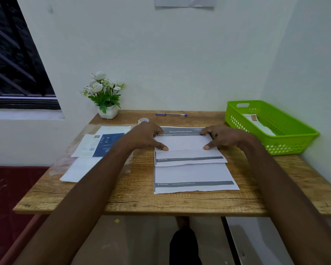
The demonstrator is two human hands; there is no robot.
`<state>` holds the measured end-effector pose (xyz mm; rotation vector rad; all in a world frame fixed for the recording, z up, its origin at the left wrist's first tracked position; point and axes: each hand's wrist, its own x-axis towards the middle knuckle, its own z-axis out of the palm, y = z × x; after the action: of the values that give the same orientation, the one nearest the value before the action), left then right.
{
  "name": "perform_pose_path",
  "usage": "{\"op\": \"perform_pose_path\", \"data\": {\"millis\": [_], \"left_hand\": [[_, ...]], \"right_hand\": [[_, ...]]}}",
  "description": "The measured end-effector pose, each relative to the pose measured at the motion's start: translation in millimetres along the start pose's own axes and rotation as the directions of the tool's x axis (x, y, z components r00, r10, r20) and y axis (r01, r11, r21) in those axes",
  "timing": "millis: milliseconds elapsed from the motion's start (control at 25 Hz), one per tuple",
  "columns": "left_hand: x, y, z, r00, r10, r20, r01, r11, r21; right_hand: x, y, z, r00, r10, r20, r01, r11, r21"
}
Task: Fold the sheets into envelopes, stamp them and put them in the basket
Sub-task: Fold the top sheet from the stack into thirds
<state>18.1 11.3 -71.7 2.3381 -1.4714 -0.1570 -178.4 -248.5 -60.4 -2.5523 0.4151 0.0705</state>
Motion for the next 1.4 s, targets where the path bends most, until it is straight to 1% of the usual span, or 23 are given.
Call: {"op": "perform_pose_path", "data": {"millis": [120,240,400,520,680,760,880,1000,1080,1160,1280,1400], "left_hand": [[-3,0,-2,0.999,-0.028,-0.016,0.027,0.999,-0.025],[-3,-1,-1,0.999,-0.039,-0.023,0.037,0.996,-0.078],[-3,-2,-2,0.999,-0.04,-0.005,0.038,0.985,-0.17],[-5,-1,-3,0.999,-0.038,0.02,0.041,0.976,-0.214],[-6,2,-4,0.998,-0.043,0.049,0.054,0.965,-0.258],[-6,3,-6,0.997,-0.054,0.051,0.067,0.951,-0.301],[-10,-1,-12,0.995,-0.072,0.063,0.093,0.883,-0.46],[-15,-2,-18,0.995,-0.054,0.088,0.096,0.804,-0.587],[-16,-2,-20,0.998,-0.053,0.044,0.068,0.763,-0.643],[-15,-3,-23,0.994,-0.092,-0.053,0.028,0.715,-0.698],[-14,-5,-23,0.967,-0.168,-0.193,-0.038,0.651,-0.758],[-14,-2,-18,0.942,-0.206,-0.265,-0.077,0.634,-0.769]], "right_hand": [[-1,-4,-1,0.999,-0.012,-0.046,0.011,1.0,-0.028],[-3,-5,-2,0.999,-0.004,-0.054,0.003,1.0,-0.017],[-9,-7,-2,0.998,0.044,-0.046,-0.044,0.999,0.014],[-11,-8,-2,0.996,0.065,-0.055,-0.06,0.995,0.084],[-13,-10,0,0.995,0.051,-0.082,-0.04,0.99,0.137],[-13,-8,-1,0.994,0.047,-0.097,-0.028,0.981,0.192],[-12,-4,-5,0.995,0.013,-0.104,0.021,0.949,0.314],[-13,0,-9,0.982,0.01,-0.187,0.072,0.901,0.428],[-13,0,-9,0.974,0.03,-0.224,0.083,0.874,0.479],[-13,-1,-9,0.958,0.065,-0.279,0.095,0.847,0.523],[-11,-4,-8,0.916,0.098,-0.389,0.143,0.826,0.545],[-9,-9,-3,0.883,0.109,-0.456,0.171,0.831,0.53]]}}
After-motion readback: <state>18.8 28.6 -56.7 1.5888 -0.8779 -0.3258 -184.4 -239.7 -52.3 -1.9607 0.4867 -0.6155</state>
